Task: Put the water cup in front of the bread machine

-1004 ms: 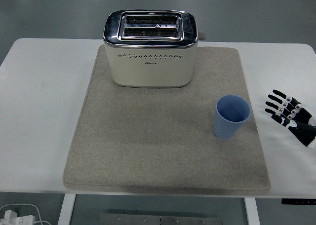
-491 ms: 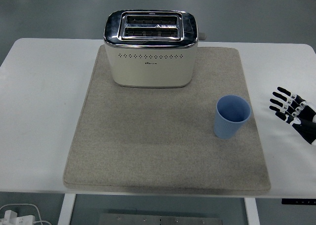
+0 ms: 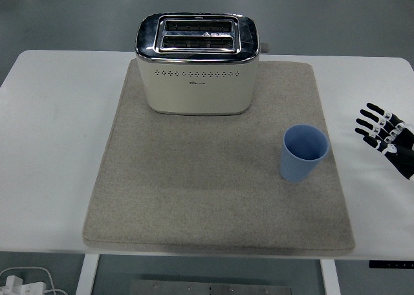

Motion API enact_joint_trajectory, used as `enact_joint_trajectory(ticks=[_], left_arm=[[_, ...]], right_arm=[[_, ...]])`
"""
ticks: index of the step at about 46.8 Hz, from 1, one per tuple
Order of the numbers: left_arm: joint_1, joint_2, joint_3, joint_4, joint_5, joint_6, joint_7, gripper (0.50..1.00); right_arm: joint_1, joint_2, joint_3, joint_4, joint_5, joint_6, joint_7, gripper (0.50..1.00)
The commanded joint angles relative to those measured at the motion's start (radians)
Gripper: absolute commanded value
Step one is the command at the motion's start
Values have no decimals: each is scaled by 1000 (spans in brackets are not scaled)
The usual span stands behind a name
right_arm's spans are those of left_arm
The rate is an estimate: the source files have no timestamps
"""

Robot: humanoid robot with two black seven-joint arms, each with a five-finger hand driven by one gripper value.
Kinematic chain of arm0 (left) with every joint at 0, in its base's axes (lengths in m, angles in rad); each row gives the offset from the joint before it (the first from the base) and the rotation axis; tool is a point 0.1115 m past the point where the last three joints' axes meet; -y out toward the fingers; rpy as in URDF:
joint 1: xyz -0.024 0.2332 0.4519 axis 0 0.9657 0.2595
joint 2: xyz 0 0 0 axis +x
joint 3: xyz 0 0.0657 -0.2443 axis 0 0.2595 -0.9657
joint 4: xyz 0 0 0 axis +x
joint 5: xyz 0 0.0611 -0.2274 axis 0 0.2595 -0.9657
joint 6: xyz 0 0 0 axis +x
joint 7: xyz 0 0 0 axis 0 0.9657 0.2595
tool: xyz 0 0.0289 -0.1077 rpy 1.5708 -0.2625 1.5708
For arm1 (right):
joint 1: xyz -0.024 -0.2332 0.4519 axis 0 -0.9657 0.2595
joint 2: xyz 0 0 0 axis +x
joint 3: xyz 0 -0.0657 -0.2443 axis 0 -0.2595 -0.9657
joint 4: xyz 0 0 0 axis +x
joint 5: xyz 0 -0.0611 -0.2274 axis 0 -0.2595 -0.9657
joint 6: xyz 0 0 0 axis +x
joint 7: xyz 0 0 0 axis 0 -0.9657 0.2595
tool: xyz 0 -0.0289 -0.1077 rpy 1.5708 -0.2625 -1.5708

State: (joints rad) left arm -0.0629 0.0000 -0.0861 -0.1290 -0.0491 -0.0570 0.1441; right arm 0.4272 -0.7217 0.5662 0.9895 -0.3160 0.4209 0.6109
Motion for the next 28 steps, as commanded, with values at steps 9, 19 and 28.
enact_joint_trajectory(ticks=[9, 19, 28], left_arm=[[0, 0, 0, 0, 0, 0, 0, 1000], [0, 0, 0, 0, 0, 0, 0, 1000], [0, 0, 0, 0, 0, 0, 0, 1000]], right_arm=[[10, -2, -2, -2, 1, 1, 0, 917], [11, -15, 0, 4, 2, 3, 0, 919], [15, -44, -23, 50, 6, -2, 0, 919]])
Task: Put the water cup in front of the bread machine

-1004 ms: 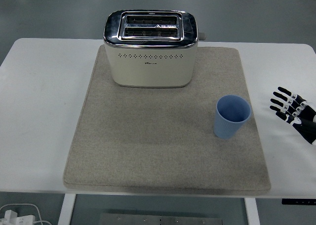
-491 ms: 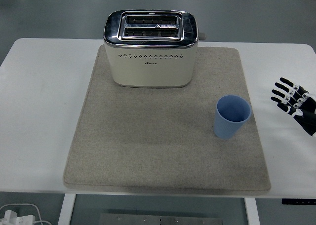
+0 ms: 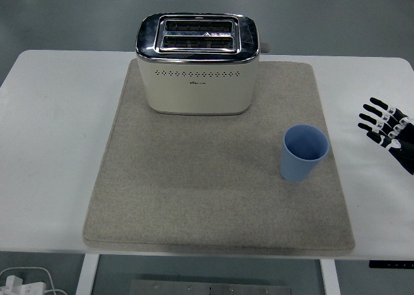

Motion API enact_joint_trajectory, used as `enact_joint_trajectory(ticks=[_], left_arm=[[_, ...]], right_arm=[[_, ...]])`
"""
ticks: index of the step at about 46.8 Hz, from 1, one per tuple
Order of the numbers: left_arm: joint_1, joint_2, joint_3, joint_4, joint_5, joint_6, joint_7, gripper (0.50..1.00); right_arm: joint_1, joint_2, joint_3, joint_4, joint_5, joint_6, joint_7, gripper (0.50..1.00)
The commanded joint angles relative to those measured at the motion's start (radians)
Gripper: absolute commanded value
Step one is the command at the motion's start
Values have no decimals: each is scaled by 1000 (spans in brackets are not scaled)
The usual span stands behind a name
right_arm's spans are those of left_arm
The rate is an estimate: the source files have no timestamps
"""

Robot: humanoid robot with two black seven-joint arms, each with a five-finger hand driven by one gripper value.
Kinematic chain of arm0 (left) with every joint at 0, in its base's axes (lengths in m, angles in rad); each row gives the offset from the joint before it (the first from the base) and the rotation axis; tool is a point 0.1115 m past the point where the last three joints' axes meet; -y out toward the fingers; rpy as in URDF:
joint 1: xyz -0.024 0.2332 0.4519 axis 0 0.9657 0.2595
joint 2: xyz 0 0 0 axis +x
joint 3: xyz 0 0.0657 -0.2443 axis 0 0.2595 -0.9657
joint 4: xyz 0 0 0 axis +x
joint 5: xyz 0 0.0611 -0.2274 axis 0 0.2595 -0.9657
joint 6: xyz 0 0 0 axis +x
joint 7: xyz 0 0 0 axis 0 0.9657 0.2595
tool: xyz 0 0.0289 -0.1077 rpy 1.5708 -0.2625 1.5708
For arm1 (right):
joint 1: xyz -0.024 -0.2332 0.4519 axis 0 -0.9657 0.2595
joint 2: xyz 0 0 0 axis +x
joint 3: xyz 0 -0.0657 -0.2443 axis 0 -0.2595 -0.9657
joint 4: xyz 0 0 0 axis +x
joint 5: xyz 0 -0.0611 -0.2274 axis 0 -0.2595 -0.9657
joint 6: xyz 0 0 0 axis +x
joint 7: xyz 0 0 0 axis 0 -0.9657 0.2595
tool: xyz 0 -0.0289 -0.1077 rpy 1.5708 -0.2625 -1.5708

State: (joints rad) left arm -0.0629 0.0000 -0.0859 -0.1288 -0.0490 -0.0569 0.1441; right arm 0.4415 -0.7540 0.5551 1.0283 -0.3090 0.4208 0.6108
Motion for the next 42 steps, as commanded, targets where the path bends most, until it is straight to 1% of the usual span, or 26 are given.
enact_joint_trajectory(ticks=[1, 4, 12, 17, 22, 28, 37, 40, 42], left_arm=[[0, 0, 0, 0, 0, 0, 0, 1000], [0, 0, 0, 0, 0, 0, 0, 1000], [0, 0, 0, 0, 0, 0, 0, 1000], [0, 0, 0, 0, 0, 0, 0, 1000], [0, 0, 0, 0, 0, 0, 0, 1000], [0, 0, 0, 0, 0, 0, 0, 1000], [0, 0, 0, 0, 0, 0, 0, 1000], [0, 0, 0, 0, 0, 0, 0, 1000], [0, 0, 0, 0, 0, 0, 0, 1000]], right_arm=[[-1, -19, -14, 19, 1, -2, 0, 919], [-3, -45, -17, 42, -1, -4, 0, 919], [-1, -111, -73, 93, -2, -25, 0, 921], [-6, -151, -75, 142, -2, -54, 0, 921], [-7, -180, -73, 197, -2, -97, 0, 921], [-12, -183, -73, 245, -2, -146, 0, 921], [-13, -183, -72, 276, -4, -172, -103, 921], [-13, -183, -72, 297, -5, -200, -123, 921], [-13, -185, -72, 314, -5, -224, -126, 921]])
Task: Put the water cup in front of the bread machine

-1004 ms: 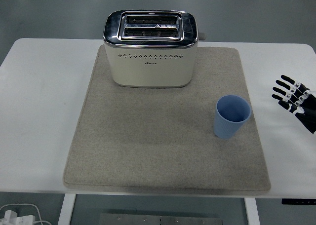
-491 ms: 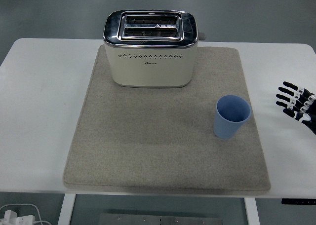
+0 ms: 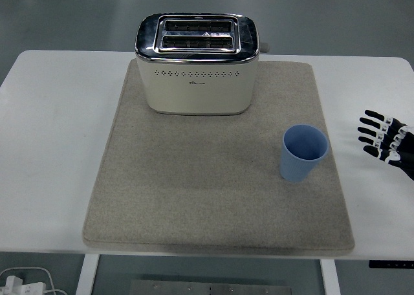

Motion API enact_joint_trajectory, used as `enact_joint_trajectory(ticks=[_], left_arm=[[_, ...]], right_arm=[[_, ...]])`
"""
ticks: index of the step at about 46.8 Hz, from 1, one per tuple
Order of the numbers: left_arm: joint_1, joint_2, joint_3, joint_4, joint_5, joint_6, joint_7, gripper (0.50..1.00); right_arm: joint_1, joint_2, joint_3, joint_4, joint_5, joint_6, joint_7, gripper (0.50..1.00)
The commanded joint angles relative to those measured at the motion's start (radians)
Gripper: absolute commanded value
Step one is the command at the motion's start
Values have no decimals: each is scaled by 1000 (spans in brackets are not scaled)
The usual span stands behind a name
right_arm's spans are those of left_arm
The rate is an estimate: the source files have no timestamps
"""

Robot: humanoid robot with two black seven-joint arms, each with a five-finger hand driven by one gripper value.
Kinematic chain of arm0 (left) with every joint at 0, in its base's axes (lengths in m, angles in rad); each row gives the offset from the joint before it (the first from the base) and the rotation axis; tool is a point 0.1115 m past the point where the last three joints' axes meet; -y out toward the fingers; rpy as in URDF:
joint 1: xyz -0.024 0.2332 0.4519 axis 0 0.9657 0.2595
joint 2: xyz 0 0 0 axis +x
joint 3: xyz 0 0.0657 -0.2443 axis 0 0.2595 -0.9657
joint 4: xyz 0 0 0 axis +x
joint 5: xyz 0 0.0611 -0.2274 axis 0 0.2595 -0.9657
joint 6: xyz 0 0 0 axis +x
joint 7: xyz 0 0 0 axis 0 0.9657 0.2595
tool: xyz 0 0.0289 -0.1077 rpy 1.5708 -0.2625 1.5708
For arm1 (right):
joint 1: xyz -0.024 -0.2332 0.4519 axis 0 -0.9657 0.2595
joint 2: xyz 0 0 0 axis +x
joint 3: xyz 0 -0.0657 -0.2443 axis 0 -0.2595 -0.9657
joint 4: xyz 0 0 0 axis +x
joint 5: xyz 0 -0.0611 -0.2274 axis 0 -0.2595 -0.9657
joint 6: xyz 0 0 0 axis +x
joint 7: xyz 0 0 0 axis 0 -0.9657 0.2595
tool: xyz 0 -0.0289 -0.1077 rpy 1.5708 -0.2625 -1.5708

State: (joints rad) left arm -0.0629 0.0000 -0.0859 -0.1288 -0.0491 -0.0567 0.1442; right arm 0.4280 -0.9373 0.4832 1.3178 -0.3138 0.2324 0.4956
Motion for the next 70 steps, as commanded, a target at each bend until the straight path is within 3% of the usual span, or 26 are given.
enact_joint_trajectory(ticks=[1, 9, 22, 40, 70], left_arm=[[0, 0, 0, 0, 0, 0, 0, 1000], [0, 0, 0, 0, 0, 0, 0, 1000], [0, 0, 0, 0, 0, 0, 0, 1000], [0, 0, 0, 0, 0, 0, 0, 1000], [0, 0, 0, 0, 0, 0, 0, 1000]], right_arm=[[0, -2, 0, 32, -1, -50, -11, 921], [-3, 5, 2, 69, -1, -133, -3, 921], [-29, 2, 2, 126, -1, -160, 38, 921], [-52, 69, 5, 143, -8, -237, 70, 921], [-35, 130, 47, 101, -30, -246, 55, 921]])
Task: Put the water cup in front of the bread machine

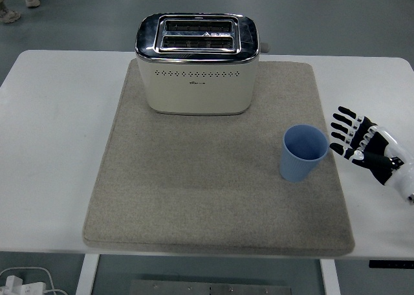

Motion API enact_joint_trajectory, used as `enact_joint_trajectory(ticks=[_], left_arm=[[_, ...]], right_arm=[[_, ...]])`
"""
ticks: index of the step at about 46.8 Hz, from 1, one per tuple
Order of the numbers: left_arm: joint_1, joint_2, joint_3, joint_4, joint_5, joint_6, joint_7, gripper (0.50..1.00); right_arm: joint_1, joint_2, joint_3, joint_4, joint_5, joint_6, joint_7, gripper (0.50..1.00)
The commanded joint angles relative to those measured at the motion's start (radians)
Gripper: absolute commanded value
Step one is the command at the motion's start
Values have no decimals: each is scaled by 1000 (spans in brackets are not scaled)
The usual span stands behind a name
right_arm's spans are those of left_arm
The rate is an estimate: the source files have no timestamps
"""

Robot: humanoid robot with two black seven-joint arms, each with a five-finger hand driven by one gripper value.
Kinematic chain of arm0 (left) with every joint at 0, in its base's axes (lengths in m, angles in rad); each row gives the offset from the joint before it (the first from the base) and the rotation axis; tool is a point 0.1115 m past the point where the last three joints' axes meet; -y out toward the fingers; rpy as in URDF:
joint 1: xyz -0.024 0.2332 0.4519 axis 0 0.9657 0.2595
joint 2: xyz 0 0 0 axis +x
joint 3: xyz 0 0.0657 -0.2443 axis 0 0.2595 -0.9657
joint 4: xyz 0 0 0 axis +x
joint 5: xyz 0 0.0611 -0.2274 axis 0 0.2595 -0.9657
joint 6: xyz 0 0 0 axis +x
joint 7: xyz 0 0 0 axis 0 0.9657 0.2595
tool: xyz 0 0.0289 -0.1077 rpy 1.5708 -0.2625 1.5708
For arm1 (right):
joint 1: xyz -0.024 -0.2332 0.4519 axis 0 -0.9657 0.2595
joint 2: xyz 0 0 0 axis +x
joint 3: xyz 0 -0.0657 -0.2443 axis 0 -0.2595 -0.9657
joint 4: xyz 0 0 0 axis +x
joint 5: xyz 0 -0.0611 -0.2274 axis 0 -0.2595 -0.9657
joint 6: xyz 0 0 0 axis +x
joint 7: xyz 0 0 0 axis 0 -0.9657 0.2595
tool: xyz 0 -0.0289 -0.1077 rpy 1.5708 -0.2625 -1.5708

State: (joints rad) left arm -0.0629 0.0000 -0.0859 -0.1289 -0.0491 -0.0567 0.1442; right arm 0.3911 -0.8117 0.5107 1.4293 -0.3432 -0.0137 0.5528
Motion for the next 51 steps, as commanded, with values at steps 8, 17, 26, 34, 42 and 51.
enact_joint_trajectory(ticks=[8, 17, 26, 34, 42, 51], left_arm=[[0, 0, 0, 0, 0, 0, 0, 1000], [0, 0, 0, 0, 0, 0, 0, 1000], [0, 0, 0, 0, 0, 0, 0, 1000], [0, 0, 0, 0, 0, 0, 0, 1000], [0, 0, 0, 0, 0, 0, 0, 1000], [0, 0, 0, 0, 0, 0, 0, 1000]], right_arm=[[2, 42, 67, -72, 0, 1, -2, 921], [-1, 78, 137, -135, 7, 6, -50, 921], [-1, 100, 218, -193, 13, 34, -182, 921], [28, 108, 256, -234, 12, 69, -247, 921], [71, 88, 255, -263, 12, 100, -271, 921], [121, 60, 255, -316, 1, 138, -327, 921]])
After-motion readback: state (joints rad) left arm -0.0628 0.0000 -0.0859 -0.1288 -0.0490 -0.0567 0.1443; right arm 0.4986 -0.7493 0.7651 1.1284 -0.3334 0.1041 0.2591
